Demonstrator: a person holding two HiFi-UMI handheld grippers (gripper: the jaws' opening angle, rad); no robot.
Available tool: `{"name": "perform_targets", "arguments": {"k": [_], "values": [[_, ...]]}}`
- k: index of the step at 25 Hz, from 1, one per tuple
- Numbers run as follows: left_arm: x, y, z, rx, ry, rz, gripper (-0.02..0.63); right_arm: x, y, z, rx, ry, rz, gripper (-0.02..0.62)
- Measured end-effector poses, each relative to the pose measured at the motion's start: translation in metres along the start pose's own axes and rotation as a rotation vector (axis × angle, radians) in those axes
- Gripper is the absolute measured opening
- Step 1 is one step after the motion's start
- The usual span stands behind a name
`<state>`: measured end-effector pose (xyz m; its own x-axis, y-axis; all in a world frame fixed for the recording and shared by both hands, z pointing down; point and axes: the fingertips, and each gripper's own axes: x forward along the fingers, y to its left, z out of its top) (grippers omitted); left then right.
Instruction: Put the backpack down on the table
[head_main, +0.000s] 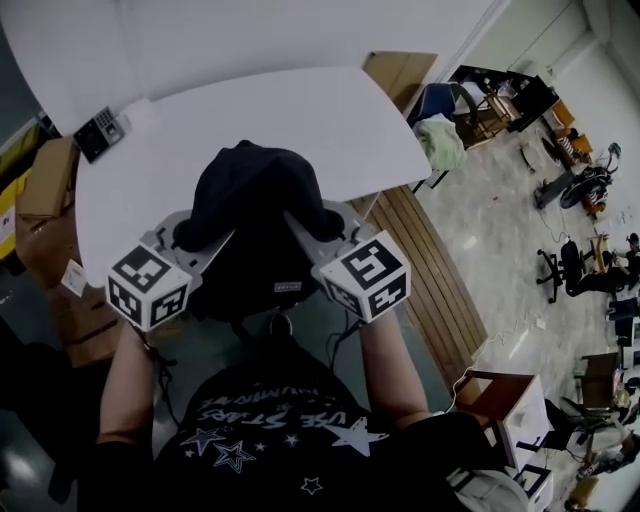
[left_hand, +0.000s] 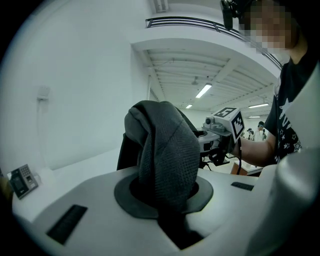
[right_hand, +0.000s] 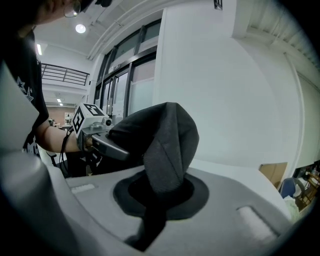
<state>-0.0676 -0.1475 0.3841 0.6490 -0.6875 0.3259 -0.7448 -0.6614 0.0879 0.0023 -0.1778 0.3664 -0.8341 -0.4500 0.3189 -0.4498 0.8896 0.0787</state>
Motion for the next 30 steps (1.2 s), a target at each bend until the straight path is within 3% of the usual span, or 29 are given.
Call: {"name": "perform_targets", "arguments": {"k": [9, 15, 20, 30], "values": [[0.039, 0.018, 0.058, 0.014, -0.018, 0.083, 0.054, -0.001, -0.065, 0.038, -0.06, -0.072, 0.11, 0.025], [0.057, 0.057, 0.075, 0.022, -0.06, 0.161, 0.054, 0.027, -0.101, 0.055, -0.095, -0.112, 0.156, 0.025], [0.056, 0.068, 0.081, 0.028, -0.043, 0.2, 0.054, 0.042, -0.106, 0.064, -0.122, -0.107, 0.178, 0.025], [0.058, 0.122, 0.086, 0.027, -0.056, 0.147, 0.054, 0.088, -0.122, 0.079, -0.103, -0.086, 0.134, 0.025]]}}
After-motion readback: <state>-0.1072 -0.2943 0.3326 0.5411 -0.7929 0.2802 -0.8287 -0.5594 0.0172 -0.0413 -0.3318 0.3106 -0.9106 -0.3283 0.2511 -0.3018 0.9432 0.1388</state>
